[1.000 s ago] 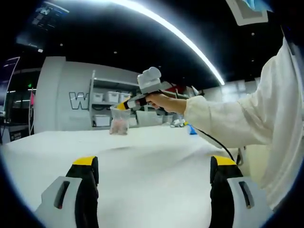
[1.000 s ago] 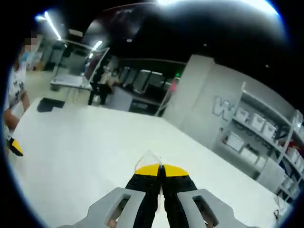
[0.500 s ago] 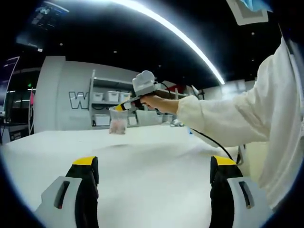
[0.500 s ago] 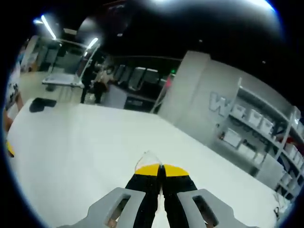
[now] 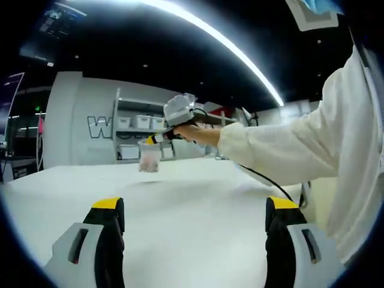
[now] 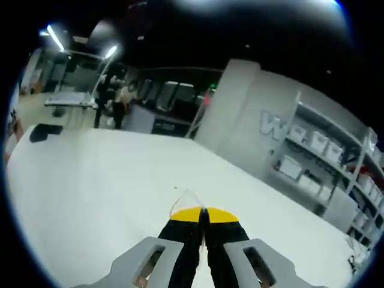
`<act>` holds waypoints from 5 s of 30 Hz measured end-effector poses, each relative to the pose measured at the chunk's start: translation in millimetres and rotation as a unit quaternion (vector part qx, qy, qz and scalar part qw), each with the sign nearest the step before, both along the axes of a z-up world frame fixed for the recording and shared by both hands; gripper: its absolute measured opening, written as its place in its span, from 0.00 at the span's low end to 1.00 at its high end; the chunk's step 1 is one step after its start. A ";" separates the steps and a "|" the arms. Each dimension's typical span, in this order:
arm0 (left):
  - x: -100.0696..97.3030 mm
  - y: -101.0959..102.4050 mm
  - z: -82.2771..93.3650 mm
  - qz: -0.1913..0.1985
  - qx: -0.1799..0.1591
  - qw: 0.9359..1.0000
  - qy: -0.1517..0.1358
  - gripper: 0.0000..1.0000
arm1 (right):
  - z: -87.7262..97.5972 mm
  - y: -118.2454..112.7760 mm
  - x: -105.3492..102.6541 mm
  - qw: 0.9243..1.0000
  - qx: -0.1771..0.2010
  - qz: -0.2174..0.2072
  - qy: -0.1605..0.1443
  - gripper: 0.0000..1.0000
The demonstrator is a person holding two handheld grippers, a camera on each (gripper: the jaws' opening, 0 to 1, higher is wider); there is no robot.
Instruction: Open the resealable bag by pulling the two sides of the seal apart until the entire bag opening is separated and visibly accessible.
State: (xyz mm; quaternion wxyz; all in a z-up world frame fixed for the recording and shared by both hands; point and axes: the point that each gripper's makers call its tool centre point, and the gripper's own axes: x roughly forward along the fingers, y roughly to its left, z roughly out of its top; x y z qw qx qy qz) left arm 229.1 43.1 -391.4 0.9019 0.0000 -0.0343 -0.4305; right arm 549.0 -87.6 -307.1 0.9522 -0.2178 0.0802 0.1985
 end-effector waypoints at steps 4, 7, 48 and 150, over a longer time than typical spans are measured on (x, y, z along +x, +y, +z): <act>0.5 0.3 0.4 0.001 0.001 1.000 0.000 0.97 | 3.0 -3.6 9.1 1.000 0.004 -0.008 -0.002 0.00; 0.7 0.4 0.4 0.001 0.003 1.000 0.000 0.97 | 4.4 -5.3 16.6 1.000 0.006 -0.017 -0.004 0.00; 3.6 3.9 3.8 0.005 -0.015 1.000 -0.001 0.98 | -76.5 55.8 34.2 0.994 0.027 -0.006 0.105 0.00; 8.1 8.7 2.9 0.015 -0.009 1.000 -0.016 0.99 | -4.6 -26.0 -66.1 0.988 0.124 -0.014 -0.094 0.90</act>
